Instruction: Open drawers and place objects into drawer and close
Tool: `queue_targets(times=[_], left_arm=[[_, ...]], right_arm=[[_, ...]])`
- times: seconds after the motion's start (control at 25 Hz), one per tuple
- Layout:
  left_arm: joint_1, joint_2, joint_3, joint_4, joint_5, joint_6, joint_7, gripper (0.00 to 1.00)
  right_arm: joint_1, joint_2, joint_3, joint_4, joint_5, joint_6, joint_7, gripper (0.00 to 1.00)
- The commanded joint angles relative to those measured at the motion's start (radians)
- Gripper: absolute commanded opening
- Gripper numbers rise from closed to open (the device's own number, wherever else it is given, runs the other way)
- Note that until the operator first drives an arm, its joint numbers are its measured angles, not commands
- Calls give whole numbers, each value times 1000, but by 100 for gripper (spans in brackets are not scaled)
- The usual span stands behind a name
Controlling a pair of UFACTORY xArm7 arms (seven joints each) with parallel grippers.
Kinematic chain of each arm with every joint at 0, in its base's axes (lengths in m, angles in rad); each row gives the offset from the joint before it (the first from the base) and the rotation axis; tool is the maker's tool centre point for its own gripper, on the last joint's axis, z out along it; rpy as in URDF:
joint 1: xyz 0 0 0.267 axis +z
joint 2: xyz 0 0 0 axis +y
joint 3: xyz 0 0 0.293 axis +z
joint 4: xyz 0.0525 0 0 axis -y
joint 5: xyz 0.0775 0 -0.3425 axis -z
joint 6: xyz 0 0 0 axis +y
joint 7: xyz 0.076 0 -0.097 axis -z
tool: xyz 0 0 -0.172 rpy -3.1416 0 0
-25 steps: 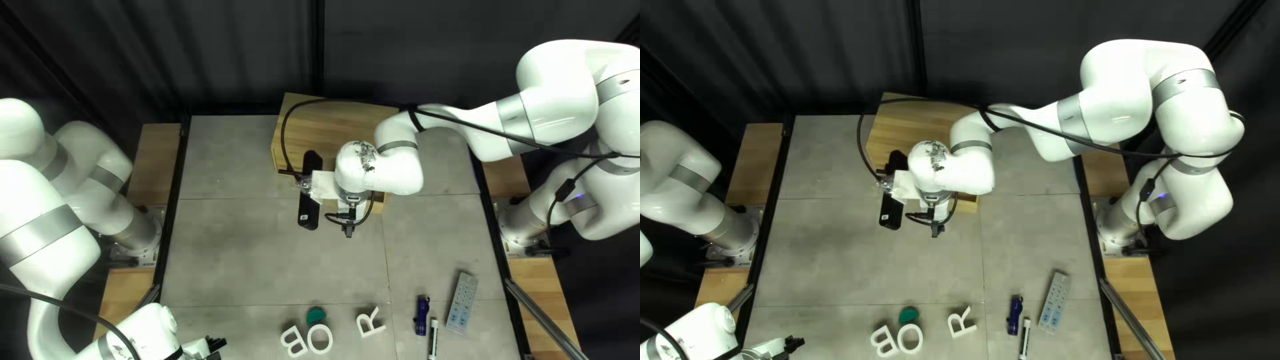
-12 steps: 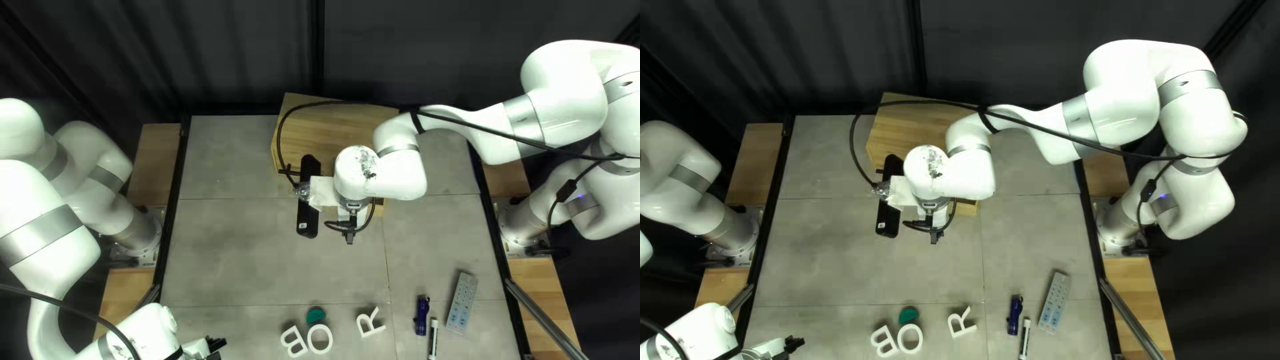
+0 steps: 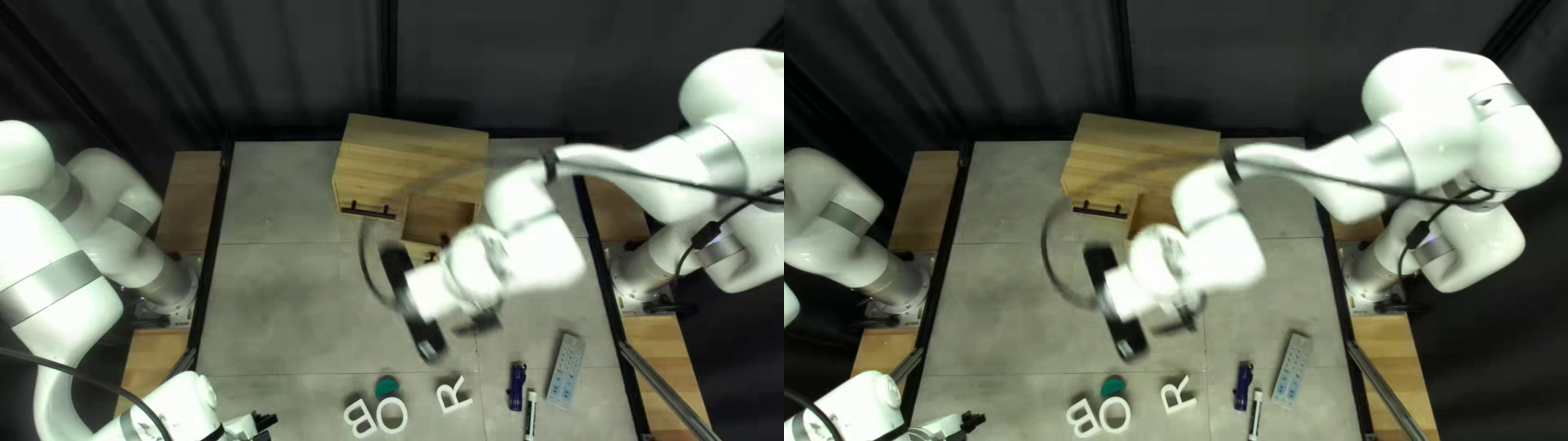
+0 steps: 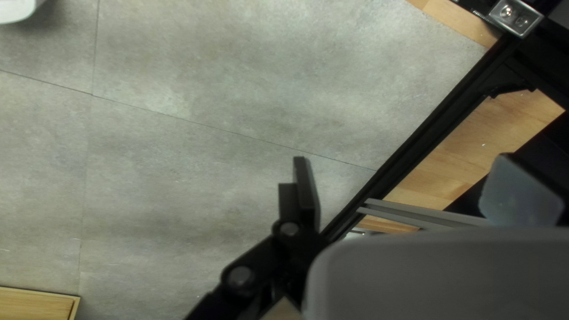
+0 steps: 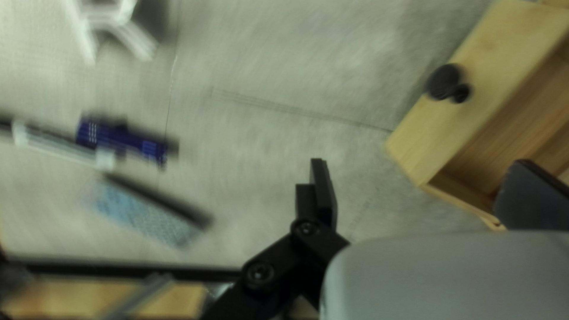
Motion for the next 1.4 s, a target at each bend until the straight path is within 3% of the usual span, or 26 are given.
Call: queue_targets(times=[0.04,0.72,0.96,1.4], left_arm=[[0,0,0,0,0,0,0,100],[0,0,0,0,0,0,0,100],[0,0,0,0,0,0,0,100],[0,0,0,0,0,0,0,100]], right_arm=[[57,-22,56,-43,-3,9,-79,100],[87,-50,88,-105,7,2,-43,100],[123,19,124,-43,10,7,-21,100],[168,83,172,-160,82,-196,28,100]])
